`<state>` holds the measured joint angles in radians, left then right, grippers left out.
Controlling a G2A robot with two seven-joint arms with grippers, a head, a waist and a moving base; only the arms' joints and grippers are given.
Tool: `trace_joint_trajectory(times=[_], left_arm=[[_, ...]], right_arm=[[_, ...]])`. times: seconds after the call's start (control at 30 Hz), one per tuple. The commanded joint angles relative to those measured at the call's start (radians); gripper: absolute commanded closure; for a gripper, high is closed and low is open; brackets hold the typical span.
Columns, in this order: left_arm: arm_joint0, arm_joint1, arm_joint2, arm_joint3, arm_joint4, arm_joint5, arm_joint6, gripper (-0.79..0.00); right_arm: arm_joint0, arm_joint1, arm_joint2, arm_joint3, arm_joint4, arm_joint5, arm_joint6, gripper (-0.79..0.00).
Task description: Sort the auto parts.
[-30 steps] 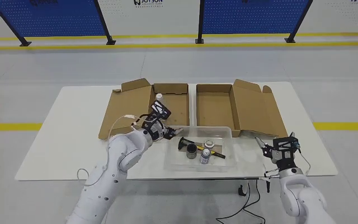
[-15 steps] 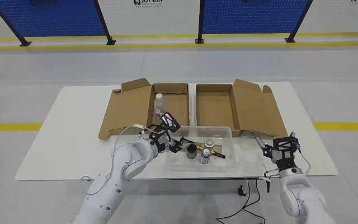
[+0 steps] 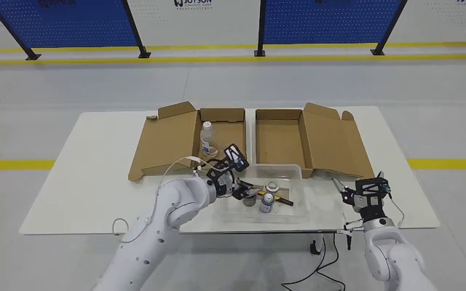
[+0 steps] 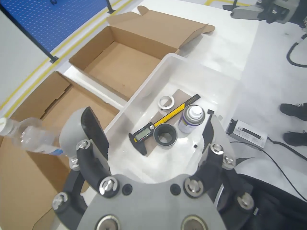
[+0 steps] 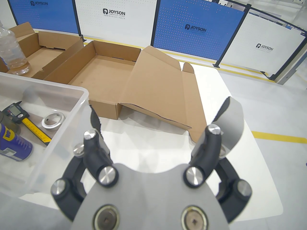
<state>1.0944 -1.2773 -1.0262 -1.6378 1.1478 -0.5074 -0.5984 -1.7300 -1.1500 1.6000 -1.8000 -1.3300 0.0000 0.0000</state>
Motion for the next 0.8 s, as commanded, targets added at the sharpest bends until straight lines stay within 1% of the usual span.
trace_joint_trajectory(times=[0.0, 0.1, 0.2, 0.23, 0.27, 0.37, 0.4, 0.43, 0.47, 0.53, 0.6, 0.63, 0.77], left_arm=[[-0.062, -0.013, 0.053, 0.053, -0.028, -0.001, -0.018, -0.785], [-0.137, -0.035, 0.118, 0.138, -0.083, -0.016, -0.027, -0.785], [-0.194, -0.053, 0.165, 0.213, -0.135, -0.04, -0.044, -0.785], [-0.208, -0.058, 0.179, 0.233, -0.149, -0.053, -0.052, -0.714], [-0.223, -0.061, 0.19, 0.252, -0.155, -0.065, -0.065, -0.702], [-0.253, -0.069, 0.214, 0.295, -0.187, -0.094, -0.091, -0.551], [-0.26, -0.071, 0.22, 0.307, -0.197, -0.102, -0.098, -0.56], [-0.266, -0.073, 0.226, 0.318, -0.206, -0.111, -0.109, -0.529], [-0.272, -0.075, 0.232, 0.325, -0.209, -0.117, -0.12, -0.517], [-0.276, -0.078, 0.243, 0.337, -0.231, -0.131, -0.13, -0.52], [-0.282, -0.08, 0.257, 0.349, -0.236, -0.139, -0.152, -0.489], [-0.285, -0.082, 0.263, 0.354, -0.234, -0.134, -0.16, -0.449], [-0.293, -0.09, 0.291, 0.369, -0.234, -0.134, -0.166, -0.406]], right_arm=[[0.0, 0.0, 0.0, 0.0, 0.0, 0.0, 0.0, -0.785], [0.0, 0.0, 0.0, 0.0, 0.0, 0.0, 0.0, -0.785], [0.0, 0.0, 0.0, 0.0, 0.0, 0.0, 0.0, -0.785], [0.0, 0.0, 0.0, 0.0, 0.0, 0.0, 0.0, -0.785], [0.0, 0.0, 0.0, 0.0, 0.0, 0.0, 0.0, -0.785], [0.0, 0.0, 0.0, 0.0, 0.0, 0.0, 0.0, -0.785], [0.0, 0.0, 0.0, 0.0, 0.0, 0.0, 0.0, -0.785], [0.0, 0.0, 0.0, 0.0, 0.0, 0.0, 0.0, -0.785], [0.0, 0.0, 0.0, 0.0, 0.0, 0.0, 0.0, -0.785], [0.0, 0.0, 0.0, 0.0, 0.0, 0.0, 0.0, -0.785], [0.0, 0.0, 0.0, 0.0, 0.0, 0.0, 0.0, -0.785], [0.0, 0.0, 0.0, 0.0, 0.0, 0.0, 0.0, -0.785], [0.0, 0.0, 0.0, 0.0, 0.0, 0.0, 0.0, -0.785]])
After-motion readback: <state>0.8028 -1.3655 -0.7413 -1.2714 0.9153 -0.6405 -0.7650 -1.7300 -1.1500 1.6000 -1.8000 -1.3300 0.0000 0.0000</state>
